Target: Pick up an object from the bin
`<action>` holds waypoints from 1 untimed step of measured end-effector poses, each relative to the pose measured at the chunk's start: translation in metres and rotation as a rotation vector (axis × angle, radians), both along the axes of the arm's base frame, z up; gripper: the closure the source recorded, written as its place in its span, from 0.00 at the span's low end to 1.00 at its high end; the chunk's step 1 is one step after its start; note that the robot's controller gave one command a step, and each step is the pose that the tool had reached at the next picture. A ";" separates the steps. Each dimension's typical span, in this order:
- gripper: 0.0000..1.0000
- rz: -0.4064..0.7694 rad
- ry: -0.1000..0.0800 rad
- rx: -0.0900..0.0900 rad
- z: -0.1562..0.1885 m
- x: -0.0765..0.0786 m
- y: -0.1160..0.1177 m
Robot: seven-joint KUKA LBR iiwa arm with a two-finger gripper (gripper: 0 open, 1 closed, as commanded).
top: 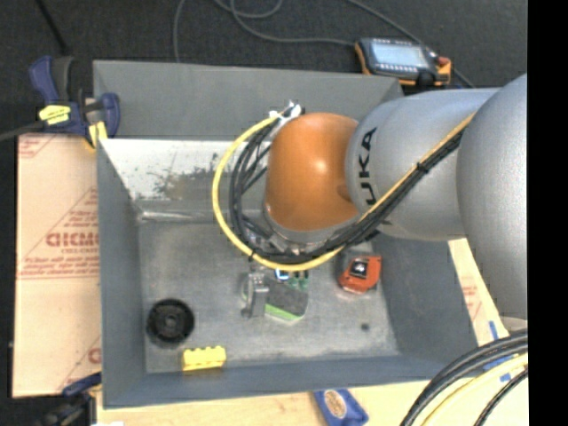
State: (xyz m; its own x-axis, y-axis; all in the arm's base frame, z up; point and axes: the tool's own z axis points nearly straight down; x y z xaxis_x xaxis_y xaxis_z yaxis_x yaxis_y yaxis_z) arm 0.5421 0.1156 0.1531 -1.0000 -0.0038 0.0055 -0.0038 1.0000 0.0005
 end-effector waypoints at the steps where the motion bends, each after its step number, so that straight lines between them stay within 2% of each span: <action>1: 0.00 -0.003 -0.008 0.001 0.004 0.002 0.000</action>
Offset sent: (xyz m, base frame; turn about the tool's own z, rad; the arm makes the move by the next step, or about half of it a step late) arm -0.0337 -0.0487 0.0176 -0.0491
